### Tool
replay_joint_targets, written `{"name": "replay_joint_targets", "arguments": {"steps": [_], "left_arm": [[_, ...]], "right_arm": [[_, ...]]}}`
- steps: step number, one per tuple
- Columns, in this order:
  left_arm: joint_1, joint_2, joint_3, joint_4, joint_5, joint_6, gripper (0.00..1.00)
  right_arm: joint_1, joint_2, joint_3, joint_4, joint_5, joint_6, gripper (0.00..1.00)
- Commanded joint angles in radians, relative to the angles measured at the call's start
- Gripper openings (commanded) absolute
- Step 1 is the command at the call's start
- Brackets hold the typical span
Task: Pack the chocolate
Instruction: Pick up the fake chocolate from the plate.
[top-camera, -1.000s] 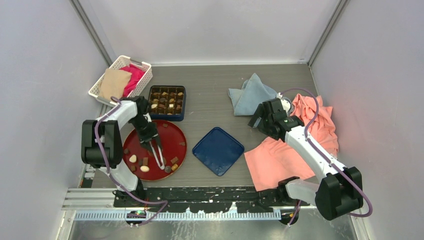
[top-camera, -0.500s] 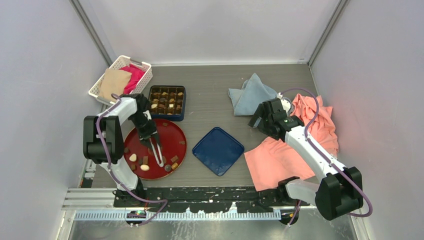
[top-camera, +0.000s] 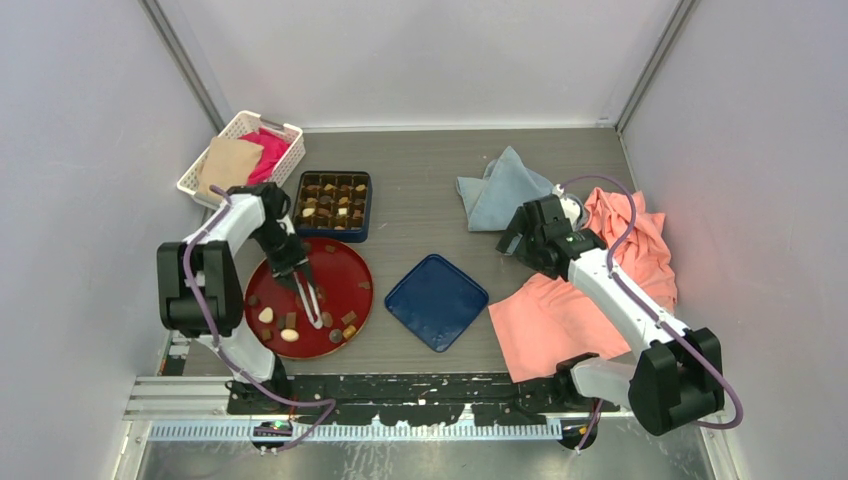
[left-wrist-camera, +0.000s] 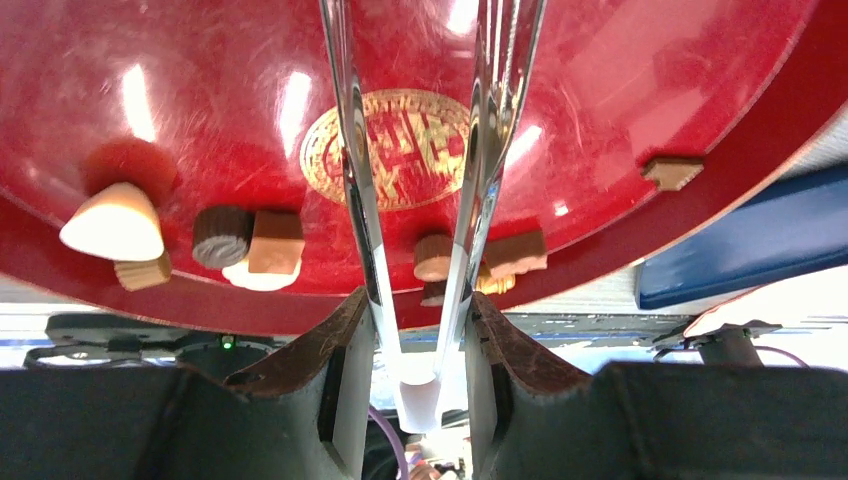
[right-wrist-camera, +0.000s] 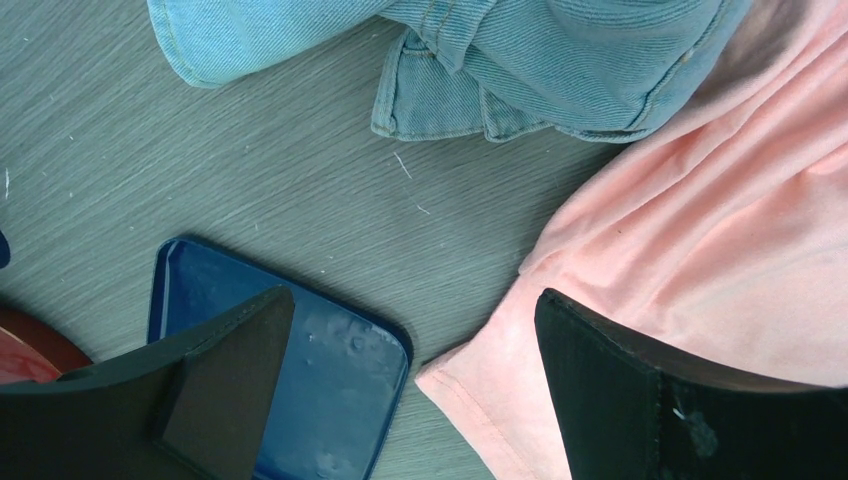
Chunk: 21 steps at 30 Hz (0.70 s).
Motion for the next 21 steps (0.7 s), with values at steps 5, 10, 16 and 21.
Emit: {"name": "replay_joint_targets", "arguments": {"steps": [5, 10, 16, 21], "left_arm": [[-0.064, -0.169, 0.116, -0.122, -0.058, 0.015, 0.02], [-0.194, -0.125, 0.229, -0.146, -0.114, 0.0, 0.02], [-0.324, -0.021, 0.353, -0.124, -0.076, -0.005, 0.02], [-0.357, 0.057, 0.394, -0.112, -0.032, 0.01, 0.02]], "right_arm": [[0.003, 0.012, 0.042, 0.027, 0.001, 0.012, 0.96], [0.003, 0.005, 0.04, 0.028, -0.002, 0.012, 0.96], [0.002, -0.021, 0.033, 0.01, 0.014, 0.014, 0.96], [0.003, -0.034, 0.033, -0.002, 0.028, 0.014, 0.96]]}}
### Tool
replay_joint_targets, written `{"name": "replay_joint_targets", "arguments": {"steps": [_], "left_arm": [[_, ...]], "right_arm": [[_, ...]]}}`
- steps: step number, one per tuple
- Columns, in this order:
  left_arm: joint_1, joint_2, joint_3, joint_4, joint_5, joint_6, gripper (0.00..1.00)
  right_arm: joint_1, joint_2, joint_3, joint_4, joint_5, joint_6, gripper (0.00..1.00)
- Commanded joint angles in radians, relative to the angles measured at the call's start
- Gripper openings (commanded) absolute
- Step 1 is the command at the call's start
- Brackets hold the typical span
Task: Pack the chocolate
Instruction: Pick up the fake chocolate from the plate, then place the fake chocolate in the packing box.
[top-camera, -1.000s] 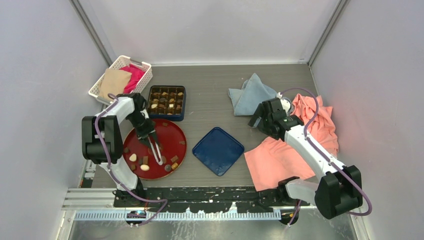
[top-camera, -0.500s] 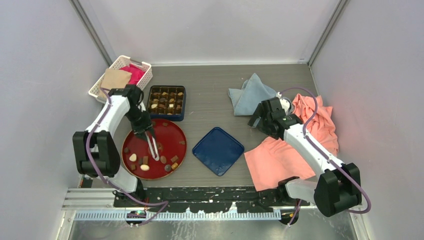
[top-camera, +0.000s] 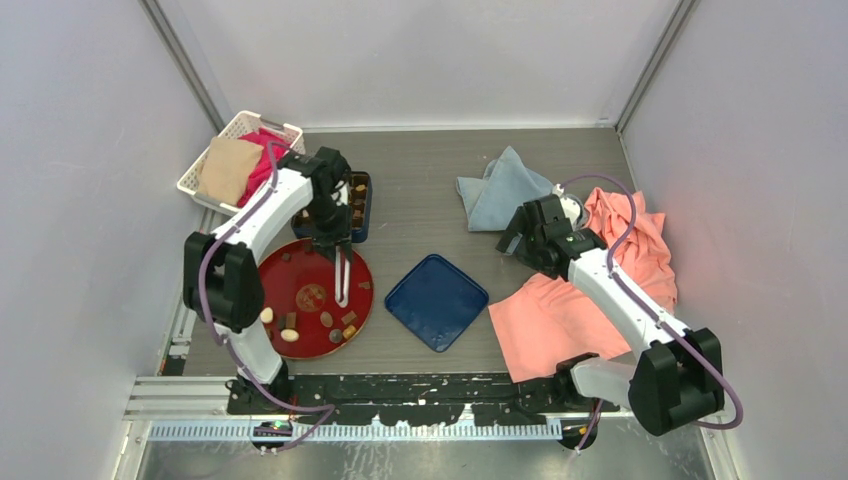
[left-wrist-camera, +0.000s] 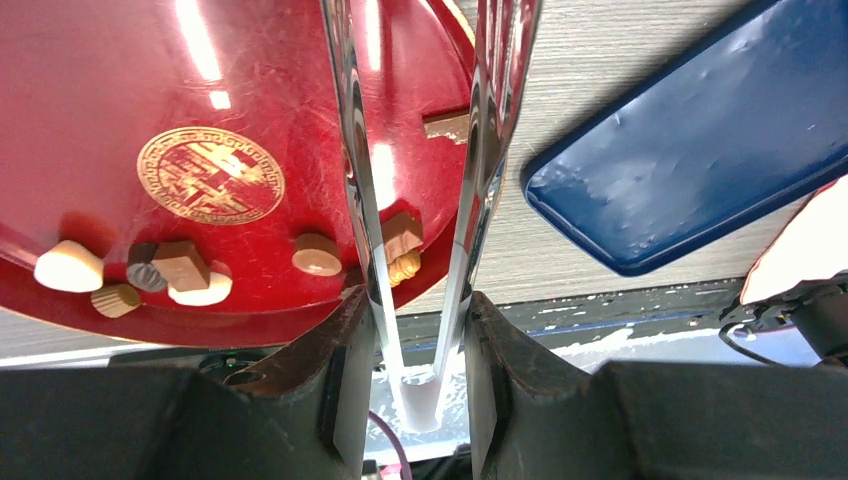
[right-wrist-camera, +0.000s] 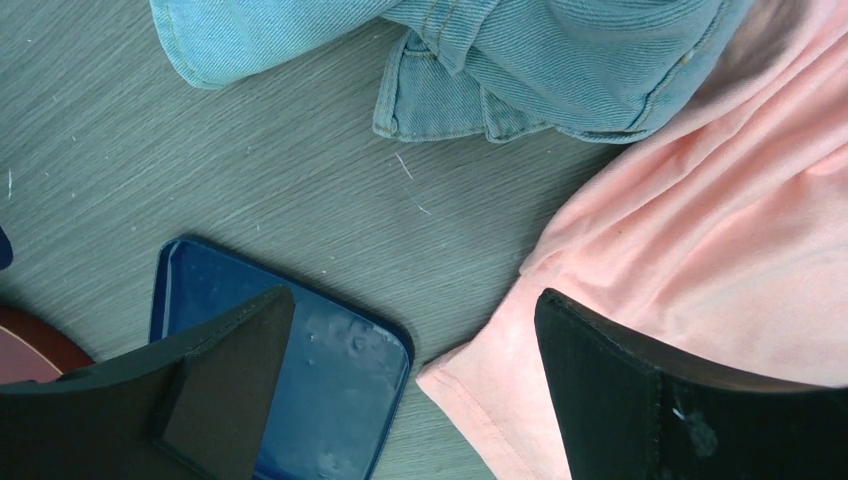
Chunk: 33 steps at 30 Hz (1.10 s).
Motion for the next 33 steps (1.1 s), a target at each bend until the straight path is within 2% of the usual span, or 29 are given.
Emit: {"name": "replay_joint_targets", "arguments": {"steps": [1, 15, 26, 33], "left_arm": [[-0.015, 0.043, 0.051, -0.001, 0.046, 0.014, 0.02], [-0.016, 0.073, 0.027, 0.016, 0.104, 0.026, 0.03], [-0.015, 0.117, 0.1, -0.051, 0.11, 0.133, 0.03], [-0.01, 0.151, 0.121, -0.05, 0.096, 0.142, 0.03]], "right_arm": [[0.003, -0.041, 0.029, -0.003, 0.028, 0.013, 0.96], [0.003, -0.035, 0.039, -0.007, 0.027, 0.014, 0.96], [0.003, -0.059, 0.016, 0.0, 0.034, 0.023, 0.96], [0.002, -0.061, 0.016, -0.006, 0.04, 0.006, 0.96]]}}
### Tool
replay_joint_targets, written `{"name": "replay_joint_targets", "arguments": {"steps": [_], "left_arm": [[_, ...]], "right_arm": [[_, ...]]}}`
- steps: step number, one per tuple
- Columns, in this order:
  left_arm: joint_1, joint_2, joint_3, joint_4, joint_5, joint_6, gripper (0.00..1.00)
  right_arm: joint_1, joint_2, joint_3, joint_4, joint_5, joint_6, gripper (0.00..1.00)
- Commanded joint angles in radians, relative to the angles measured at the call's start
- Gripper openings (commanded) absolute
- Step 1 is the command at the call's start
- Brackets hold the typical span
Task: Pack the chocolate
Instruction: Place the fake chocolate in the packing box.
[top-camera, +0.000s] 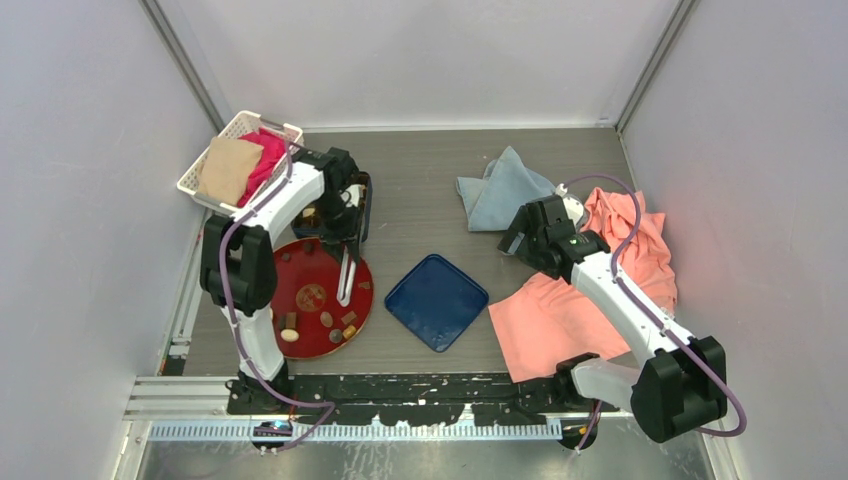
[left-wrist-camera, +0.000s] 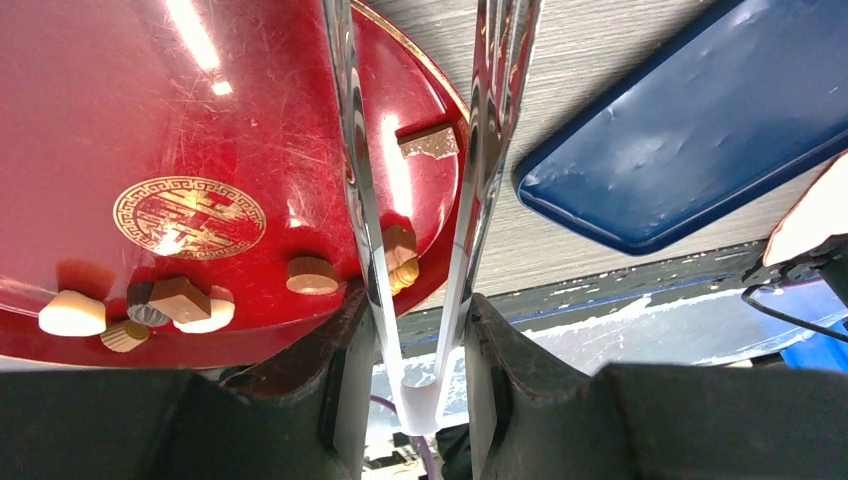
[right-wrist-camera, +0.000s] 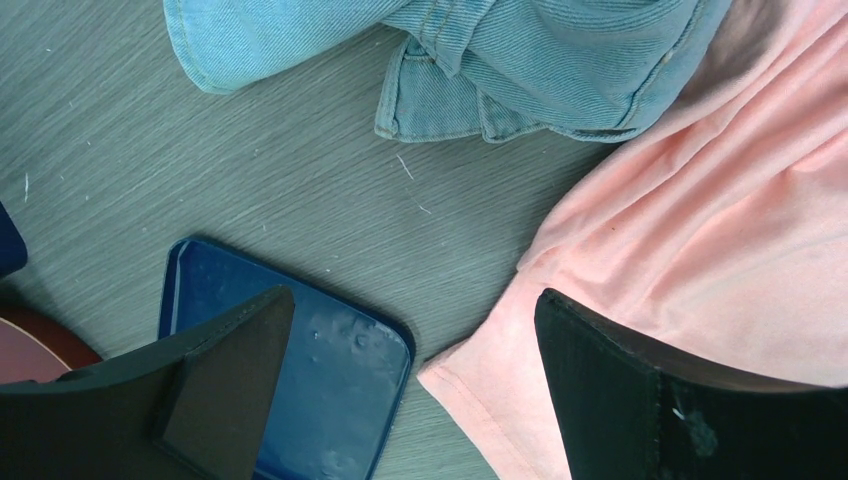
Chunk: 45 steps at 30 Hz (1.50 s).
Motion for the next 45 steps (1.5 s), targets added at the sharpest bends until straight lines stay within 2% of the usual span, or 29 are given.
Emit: {"name": "replay_joint_targets", "arguments": {"steps": [1, 9, 33, 45], "left_arm": [[0.006, 0.009, 0.042, -0.023, 0.012, 0.031, 0.03], [0.025, 0.021, 0.057, -0.04, -0.033, 0.022, 0.02], [0.039, 0.014, 0.022, -0.031, 0.025, 0.041, 0.06], [0.039, 0.015, 0.027, -0.037, 0.012, 0.039, 0.21]], "right_arm": [[0.002, -0.026, 0.015, 0.007, 0.032, -0.002, 0.96], [0.001, -0.031, 0.006, 0.007, 0.037, -0.002, 0.96], [0.003, -0.034, 0.002, 0.011, 0.032, 0.005, 0.96], [0.002, -0.036, -0.001, 0.013, 0.031, 0.008, 0.96]]}}
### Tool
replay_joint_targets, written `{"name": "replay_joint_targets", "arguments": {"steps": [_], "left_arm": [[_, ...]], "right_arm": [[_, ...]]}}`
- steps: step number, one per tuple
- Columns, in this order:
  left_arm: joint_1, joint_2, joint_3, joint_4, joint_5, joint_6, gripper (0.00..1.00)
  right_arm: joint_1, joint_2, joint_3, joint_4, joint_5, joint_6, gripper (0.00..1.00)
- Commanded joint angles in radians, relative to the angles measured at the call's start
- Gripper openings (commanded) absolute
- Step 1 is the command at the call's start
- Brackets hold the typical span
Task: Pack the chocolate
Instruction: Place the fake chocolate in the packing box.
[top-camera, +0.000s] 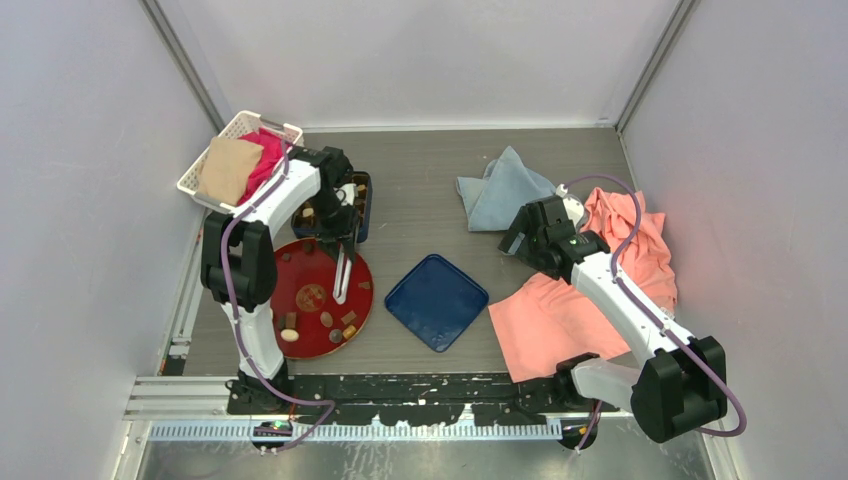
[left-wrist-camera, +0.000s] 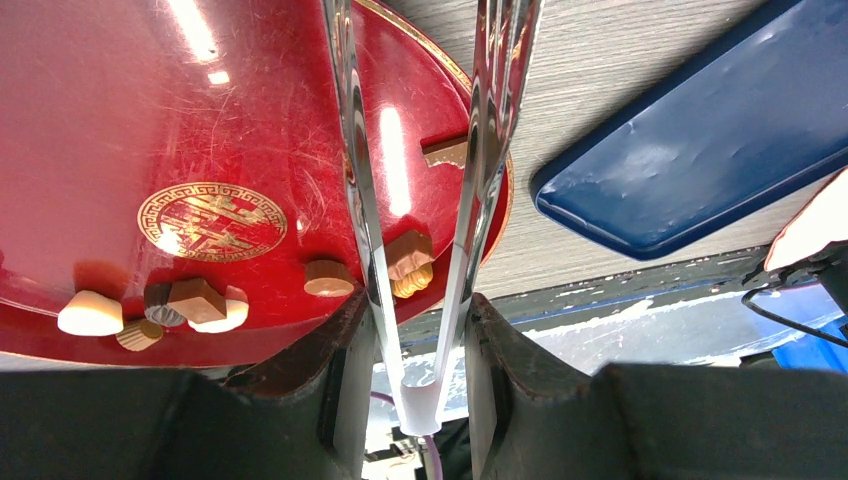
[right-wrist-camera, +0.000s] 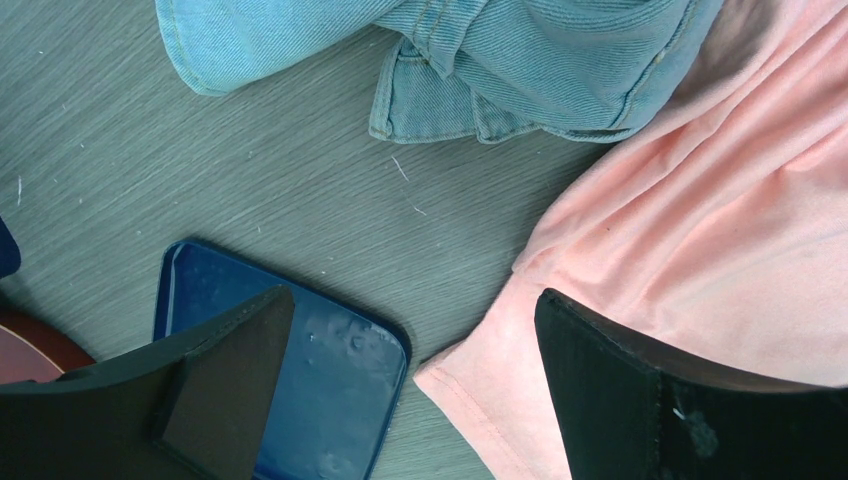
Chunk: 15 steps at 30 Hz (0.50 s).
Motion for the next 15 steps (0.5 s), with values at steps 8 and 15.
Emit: {"name": "replay_joint_targets", "arguments": {"steps": [8, 15], "left_arm": [[0.003, -0.021, 0.014, -0.024, 0.011, 0.017, 0.25], [0.003, -0.022, 0.013, -0.027, 0.009, 0.019, 0.26]], "right_arm": [[0.002, -0.034, 0.003, 0.012, 0.023, 0.007, 0.96], [0.003, -0.033, 0.003, 0.012, 0.02, 0.007, 0.96]]}}
